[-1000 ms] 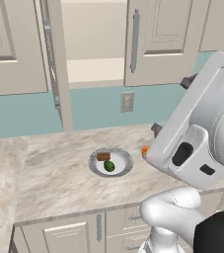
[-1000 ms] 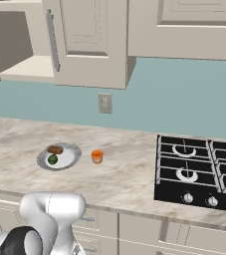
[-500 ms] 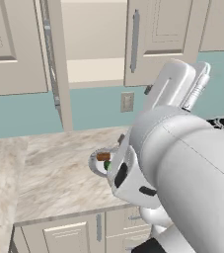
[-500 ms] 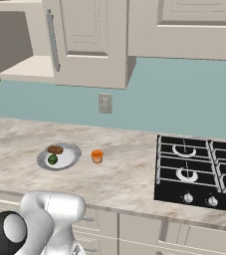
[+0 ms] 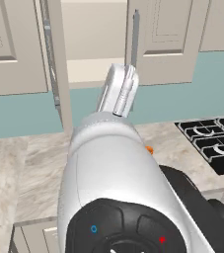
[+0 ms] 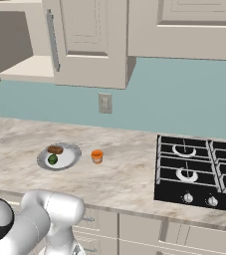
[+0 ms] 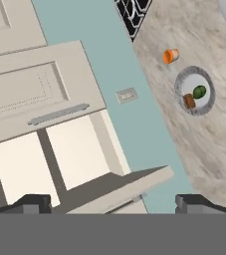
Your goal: Pick the avocado and bread from the counter and place them on the plate. Then pick the jam from the cabinet and place it next to the plate. Lastly close the cabinet door.
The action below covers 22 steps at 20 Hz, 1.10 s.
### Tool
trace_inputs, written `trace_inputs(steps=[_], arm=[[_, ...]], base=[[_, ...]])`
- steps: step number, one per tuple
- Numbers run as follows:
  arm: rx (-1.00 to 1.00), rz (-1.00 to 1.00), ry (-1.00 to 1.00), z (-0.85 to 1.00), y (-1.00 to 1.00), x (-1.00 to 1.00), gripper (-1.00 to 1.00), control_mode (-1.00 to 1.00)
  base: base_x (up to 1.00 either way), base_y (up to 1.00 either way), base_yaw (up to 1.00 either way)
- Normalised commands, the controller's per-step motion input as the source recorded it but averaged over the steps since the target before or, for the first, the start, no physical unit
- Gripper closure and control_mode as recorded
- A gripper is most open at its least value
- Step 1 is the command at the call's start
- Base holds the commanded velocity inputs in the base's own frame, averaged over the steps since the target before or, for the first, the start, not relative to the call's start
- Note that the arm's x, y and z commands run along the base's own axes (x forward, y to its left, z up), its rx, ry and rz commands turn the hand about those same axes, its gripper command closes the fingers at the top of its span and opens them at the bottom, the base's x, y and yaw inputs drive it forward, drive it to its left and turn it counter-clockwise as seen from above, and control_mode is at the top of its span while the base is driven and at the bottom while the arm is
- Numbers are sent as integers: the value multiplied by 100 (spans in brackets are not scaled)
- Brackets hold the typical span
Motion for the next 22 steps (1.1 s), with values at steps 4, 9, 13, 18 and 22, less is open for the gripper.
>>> trace_inputs(steps=[4,9,13,18,22], arm=[[-12,-2,0,-4,29,40,-100,-100],[-8,0,0,-4,12,60,-100,-100],[-6,0,0,-9,5,68,-100,-100],[-4,0,0,-14,13,65,-100,-100],[-4,0,0,-14,23,52,-100,-100]], base=[[0,0,0],[0,0,0],[0,0,0],[0,0,0],[0,0,0]])
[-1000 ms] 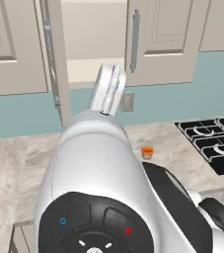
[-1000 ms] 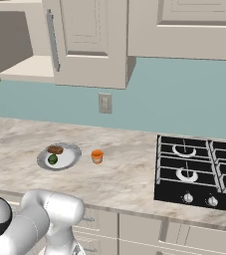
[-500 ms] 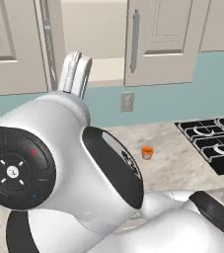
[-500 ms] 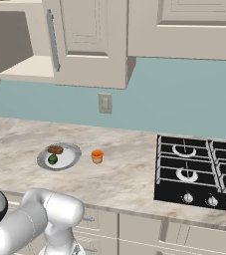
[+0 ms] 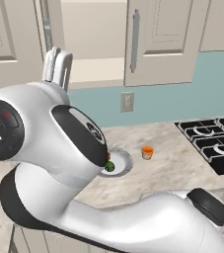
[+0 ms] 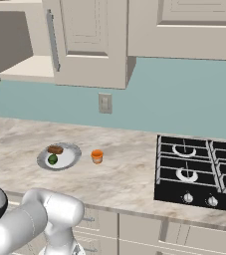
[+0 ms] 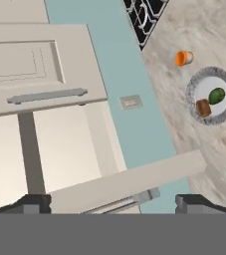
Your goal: Pick the avocado and bread from the counter and place them on the plate. Then pick the jam from the cabinet and place it next to the plate. Lastly close the cabinet door.
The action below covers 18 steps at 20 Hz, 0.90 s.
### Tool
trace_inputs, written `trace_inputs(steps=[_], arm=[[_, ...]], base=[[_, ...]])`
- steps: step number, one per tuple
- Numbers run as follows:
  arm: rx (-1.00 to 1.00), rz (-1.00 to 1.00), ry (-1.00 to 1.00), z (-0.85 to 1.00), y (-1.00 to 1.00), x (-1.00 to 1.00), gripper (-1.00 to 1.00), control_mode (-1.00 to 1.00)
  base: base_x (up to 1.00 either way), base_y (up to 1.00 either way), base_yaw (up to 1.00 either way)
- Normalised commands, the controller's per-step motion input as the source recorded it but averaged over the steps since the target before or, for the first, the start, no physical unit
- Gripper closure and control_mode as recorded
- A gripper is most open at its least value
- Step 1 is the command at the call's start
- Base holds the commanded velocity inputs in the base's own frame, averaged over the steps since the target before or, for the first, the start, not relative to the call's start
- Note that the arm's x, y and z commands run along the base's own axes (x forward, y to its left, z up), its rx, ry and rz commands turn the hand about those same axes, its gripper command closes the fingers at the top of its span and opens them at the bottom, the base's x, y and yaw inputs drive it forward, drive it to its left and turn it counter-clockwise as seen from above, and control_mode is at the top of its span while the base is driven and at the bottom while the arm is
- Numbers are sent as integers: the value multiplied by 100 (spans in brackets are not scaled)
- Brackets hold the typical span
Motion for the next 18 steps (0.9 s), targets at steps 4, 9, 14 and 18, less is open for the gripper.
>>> trace_inputs(steps=[4,9,14,18], arm=[[-4,0,0,-16,25,56,-100,-100],[-4,0,0,-14,26,53,-100,-100],[-4,0,0,-11,23,51,-100,-100],[-4,0,0,0,3,33,-100,-100]], base=[[0,0,0],[0,0,0],[0,0,0],[0,0,0]])
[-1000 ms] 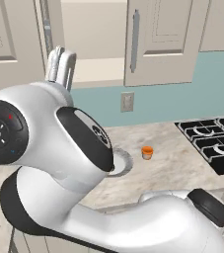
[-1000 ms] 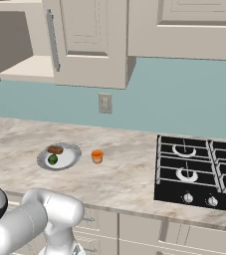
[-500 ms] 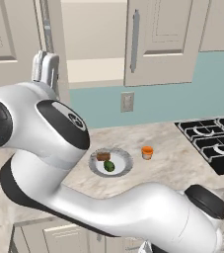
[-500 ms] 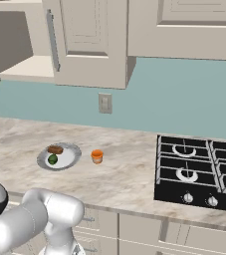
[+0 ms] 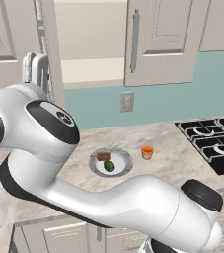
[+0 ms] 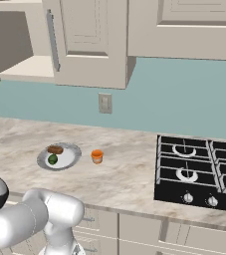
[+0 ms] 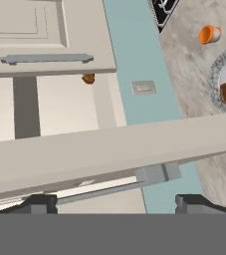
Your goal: Pick the avocado and bread from the counter and place them on the plate. Then pick the jam from the cabinet and place it next to the plate. Lastly close the cabinet door.
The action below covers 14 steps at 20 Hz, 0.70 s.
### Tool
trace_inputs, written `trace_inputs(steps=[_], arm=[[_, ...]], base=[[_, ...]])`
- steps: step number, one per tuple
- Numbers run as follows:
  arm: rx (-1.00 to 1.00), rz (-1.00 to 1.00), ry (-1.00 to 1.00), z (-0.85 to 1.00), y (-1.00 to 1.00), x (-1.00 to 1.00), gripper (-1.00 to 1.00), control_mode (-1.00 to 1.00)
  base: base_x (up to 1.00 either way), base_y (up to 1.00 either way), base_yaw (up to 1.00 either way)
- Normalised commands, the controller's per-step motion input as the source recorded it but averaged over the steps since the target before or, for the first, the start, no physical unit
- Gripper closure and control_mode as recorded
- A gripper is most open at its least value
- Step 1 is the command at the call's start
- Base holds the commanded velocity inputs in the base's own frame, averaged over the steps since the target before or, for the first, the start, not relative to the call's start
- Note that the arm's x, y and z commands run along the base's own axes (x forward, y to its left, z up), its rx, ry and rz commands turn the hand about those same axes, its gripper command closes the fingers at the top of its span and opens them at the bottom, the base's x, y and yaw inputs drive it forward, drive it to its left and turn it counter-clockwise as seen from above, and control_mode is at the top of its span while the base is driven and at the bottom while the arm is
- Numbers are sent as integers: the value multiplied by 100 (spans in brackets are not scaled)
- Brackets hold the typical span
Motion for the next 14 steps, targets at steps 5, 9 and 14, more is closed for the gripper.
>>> trace_inputs(steps=[5,9,14], arm=[[-1,0,0,0,0,18,-100,-100],[0,0,0,0,-6,25,-100,-100],[0,0,0,1,-21,26,-100,-100]], base=[[0,0,0],[0,0,0],[0,0,0]])
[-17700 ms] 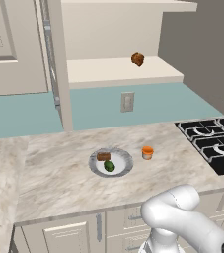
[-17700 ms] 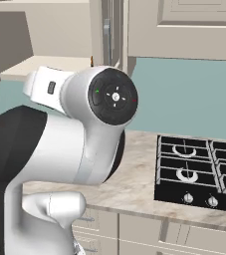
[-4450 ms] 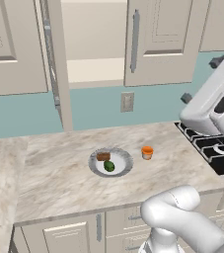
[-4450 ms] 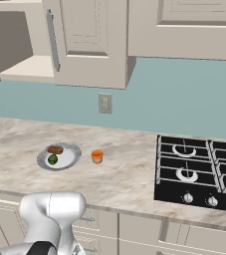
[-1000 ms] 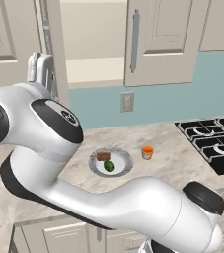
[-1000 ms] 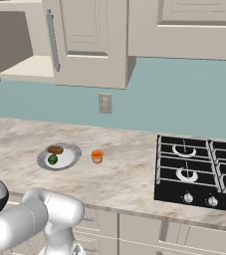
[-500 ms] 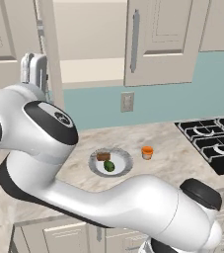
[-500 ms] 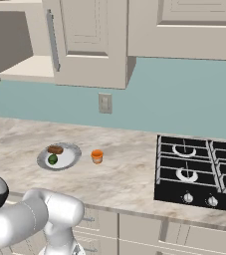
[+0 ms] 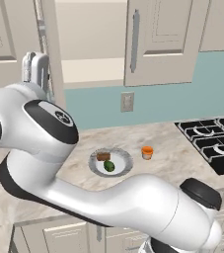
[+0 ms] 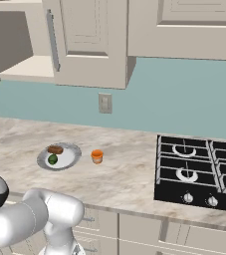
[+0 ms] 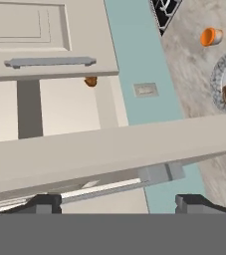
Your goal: Pick the avocado and bread from the counter and place them on the plate. Then pick the jam from the cabinet and place it next to the plate. Lastly close the cabinet door.
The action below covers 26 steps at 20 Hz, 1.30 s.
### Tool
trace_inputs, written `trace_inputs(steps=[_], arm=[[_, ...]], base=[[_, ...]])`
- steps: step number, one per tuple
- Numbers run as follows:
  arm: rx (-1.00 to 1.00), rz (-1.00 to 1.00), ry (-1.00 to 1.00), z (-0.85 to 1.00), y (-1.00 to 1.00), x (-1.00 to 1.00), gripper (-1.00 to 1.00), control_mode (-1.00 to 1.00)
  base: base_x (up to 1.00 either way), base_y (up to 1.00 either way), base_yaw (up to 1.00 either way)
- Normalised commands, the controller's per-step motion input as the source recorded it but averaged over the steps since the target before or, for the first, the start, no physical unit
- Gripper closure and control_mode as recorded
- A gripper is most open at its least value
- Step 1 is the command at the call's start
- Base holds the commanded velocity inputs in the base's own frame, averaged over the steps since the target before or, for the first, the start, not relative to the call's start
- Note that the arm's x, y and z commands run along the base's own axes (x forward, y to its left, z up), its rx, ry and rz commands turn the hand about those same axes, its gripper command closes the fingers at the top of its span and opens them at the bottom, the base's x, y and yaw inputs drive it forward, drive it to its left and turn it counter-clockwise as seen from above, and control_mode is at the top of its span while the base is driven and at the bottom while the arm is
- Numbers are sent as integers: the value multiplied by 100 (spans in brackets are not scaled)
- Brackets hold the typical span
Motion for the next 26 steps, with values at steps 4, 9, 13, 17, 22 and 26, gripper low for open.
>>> trace_inputs(steps=[4,9,13,17,22,26], arm=[[0,0,0,1,-31,15,-100,-100],[0,0,0,0,-33,17,-100,-100],[0,0,0,1,-36,25,-100,-100],[0,0,0,2,-35,28,-100,-100],[0,0,0,2,-35,32,-100,-100],[0,0,0,0,-36,37,-100,-100]], base=[[0,0,0],[0,0,0],[0,0,0],[0,0,0],[0,0,0],[0,0,0]])
